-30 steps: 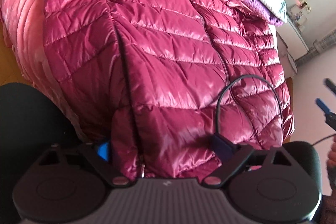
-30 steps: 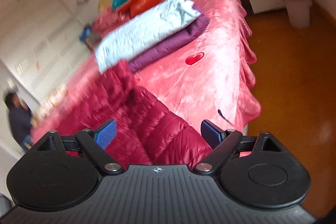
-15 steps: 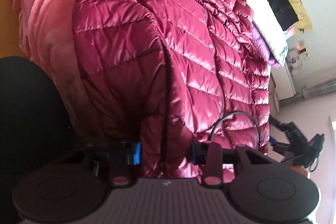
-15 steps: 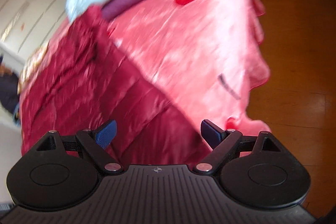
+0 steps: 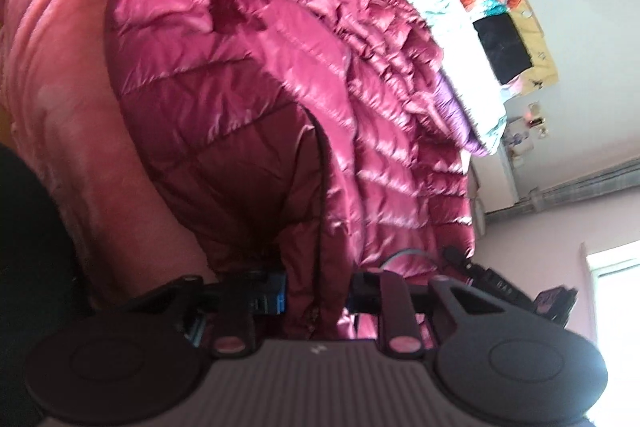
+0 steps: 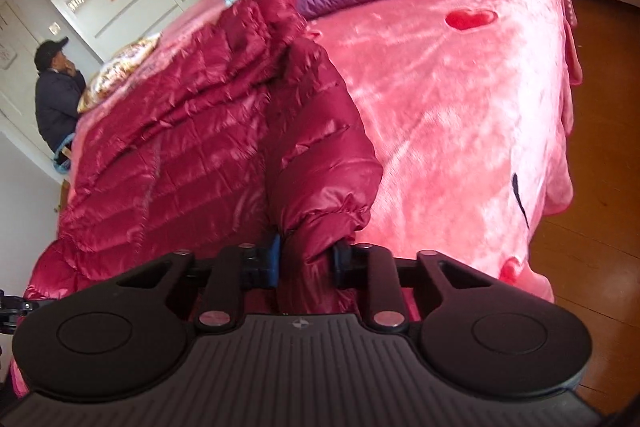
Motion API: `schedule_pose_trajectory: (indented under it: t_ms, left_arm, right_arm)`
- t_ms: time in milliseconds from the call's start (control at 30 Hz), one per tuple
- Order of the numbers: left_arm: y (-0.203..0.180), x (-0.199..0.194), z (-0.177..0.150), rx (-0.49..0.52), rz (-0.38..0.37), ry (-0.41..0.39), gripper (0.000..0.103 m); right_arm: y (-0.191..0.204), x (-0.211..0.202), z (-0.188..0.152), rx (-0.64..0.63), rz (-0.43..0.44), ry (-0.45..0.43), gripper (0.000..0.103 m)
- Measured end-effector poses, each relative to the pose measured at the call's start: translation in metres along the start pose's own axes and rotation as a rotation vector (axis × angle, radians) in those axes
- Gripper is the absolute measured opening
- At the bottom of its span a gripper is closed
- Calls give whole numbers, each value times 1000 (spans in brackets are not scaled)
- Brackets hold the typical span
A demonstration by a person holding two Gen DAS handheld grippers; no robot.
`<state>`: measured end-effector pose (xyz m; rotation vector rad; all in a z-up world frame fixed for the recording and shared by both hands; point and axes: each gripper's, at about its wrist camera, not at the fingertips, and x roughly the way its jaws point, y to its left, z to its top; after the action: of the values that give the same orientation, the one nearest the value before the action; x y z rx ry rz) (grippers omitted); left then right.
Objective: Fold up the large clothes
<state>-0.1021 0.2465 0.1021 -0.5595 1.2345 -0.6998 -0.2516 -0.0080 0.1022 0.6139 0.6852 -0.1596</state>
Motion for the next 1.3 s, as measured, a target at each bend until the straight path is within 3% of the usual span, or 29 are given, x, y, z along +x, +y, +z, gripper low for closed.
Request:
schedule_pose_trajectory:
  t_ms: [300,433,633,800,933,1033,1200,1233,1300]
  left_arm:
    - [-24,-12,42,-14,-122,-119,19]
    - [-33,-25,67,-14,-181,-212,19]
    - [-28,-37,103,-84,-234,-303,19]
    - [-37,-46,104,-4,-281,-368,19]
    - [-51,-39,86,181,-277,-316,19]
    - [-46,-26,72,251,-262,-235,19]
    - [-21,-3,68,123,-223,-164,19]
    - [-17,-1,68,94,-218,-159,19]
    - [-14,3,66,56,-204,-149,19]
  right_arm:
    - [11,-35,38,128,186,-231,20]
    - [14,-41,60,142,196,-333,19]
    - [6,-30,87,220,231,-375,17]
    - [3,-23,89,252,259,-406,17]
    - [-9,-27,73,284,296,-406,17]
    - [-22,-29,58,303,251,-375,18]
    - [-31,-26,39,323,184,-264,23]
    - [-31,-26,36,328,179,-245,28]
    - [-32,-29,30,340,160,-210,49]
